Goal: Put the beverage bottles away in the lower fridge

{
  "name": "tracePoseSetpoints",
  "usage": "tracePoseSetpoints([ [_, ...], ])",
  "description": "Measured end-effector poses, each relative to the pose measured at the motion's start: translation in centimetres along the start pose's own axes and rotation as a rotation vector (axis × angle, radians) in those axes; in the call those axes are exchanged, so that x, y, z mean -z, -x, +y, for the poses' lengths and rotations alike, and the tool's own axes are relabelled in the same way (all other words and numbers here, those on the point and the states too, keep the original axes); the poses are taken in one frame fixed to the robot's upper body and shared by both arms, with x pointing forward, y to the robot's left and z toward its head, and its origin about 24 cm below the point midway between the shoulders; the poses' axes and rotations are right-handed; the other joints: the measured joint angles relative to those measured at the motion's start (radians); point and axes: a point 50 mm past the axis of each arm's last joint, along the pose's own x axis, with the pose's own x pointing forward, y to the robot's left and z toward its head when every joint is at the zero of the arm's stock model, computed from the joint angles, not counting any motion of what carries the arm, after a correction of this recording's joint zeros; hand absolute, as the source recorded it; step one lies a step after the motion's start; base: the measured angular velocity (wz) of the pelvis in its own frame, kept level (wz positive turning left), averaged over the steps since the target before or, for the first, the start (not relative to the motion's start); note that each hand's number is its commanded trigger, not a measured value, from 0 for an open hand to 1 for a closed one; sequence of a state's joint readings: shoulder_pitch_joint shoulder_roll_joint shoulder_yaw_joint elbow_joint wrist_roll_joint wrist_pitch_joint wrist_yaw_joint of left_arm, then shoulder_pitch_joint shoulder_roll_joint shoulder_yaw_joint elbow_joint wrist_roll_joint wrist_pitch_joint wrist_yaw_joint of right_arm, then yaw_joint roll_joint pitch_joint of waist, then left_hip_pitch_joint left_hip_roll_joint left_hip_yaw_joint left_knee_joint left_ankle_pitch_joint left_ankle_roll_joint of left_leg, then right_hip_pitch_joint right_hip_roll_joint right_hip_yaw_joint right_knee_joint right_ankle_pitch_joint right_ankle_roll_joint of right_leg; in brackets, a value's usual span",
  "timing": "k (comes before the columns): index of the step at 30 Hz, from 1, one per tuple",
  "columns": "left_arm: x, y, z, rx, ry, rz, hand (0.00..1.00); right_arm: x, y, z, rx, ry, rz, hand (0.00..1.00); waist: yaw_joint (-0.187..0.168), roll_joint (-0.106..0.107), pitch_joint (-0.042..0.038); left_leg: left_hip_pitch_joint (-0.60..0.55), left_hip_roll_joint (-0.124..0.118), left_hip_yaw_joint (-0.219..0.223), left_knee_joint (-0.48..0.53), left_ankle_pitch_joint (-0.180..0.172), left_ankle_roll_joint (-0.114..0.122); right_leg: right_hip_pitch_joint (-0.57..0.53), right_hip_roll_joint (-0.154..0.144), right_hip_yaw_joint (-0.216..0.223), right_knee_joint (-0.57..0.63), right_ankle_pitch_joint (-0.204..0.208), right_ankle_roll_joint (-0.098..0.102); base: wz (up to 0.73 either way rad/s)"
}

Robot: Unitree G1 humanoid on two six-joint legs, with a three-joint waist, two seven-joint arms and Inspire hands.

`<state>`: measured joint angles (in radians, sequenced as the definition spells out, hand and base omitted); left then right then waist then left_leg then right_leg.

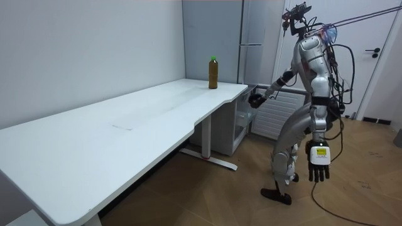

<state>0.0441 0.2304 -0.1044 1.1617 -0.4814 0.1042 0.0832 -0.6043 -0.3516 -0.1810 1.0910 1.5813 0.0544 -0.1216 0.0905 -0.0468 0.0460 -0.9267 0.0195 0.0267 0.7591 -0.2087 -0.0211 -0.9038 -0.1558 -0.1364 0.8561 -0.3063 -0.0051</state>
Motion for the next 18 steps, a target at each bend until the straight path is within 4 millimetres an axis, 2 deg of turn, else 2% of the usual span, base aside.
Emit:
tracePoseSetpoints([
  [3, -0.4, 0.0, 0.7, -0.01, -0.014, -0.013, 0.0, 0.0, -0.1, 2.1, -0.036, 0.013, -0.002, 1.0, -0.004, -0.017, -0.001, -0.044, 0.0, 0.008, 0.015, 0.0, 0.0, -0.054, -0.002, 0.012, 0.027, -0.003, -0.003, -0.02],
  [5, -0.5, 0.0, 0.7, -0.011, -0.005, -0.022, 0.0, -0.8, -0.1, 4.2, -0.076, 0.013, -0.02, 1.0, -0.006, -0.017, -0.0008, -0.083, 0.003, 0.008, 0.048, -0.004, 0.003, -0.09, -0.002, 0.012, 0.052, -0.005, -0.007, -0.04],
  [7, -0.6, 0.0, 0.7, -0.015, 0.01, -0.03, 0.0, -1.4, -0.1, 5.3, -0.102, 0.013, -0.039, 1.0, -0.005, -0.017, -0.0011, -0.106, 0.005, 0.006, 0.069, -0.011, 0.005, -0.108, -0.003, 0.01, 0.068, -0.008, -0.007, 0.02],
  [12, -0.6, 0.0, 0.6, -0.025, -0.026, -0.031, 0.0, -2.6, 0.1, 6.9, -0.119, 0.013, -0.078, 1.0, -0.002, -0.016, -0.0014, -0.144, 0.001, 0.009, 0.117, -0.026, 0.012, -0.139, -0.02, 0.006, 0.119, -0.035, -0.005, 0.08],
  [18, -0.8, 0.0, 0.7, -0.044, -0.025, -0.05, 0.0, -2.8, 0.3, 8.7, -0.095, 0.002, -0.105, 1.0, -0.003, -0.016, -0.0014, -0.159, -0.004, 0.01, 0.128, -0.026, 0.012, -0.158, -0.028, 0.008, 0.142, -0.044, -0.005, 0.05],
])
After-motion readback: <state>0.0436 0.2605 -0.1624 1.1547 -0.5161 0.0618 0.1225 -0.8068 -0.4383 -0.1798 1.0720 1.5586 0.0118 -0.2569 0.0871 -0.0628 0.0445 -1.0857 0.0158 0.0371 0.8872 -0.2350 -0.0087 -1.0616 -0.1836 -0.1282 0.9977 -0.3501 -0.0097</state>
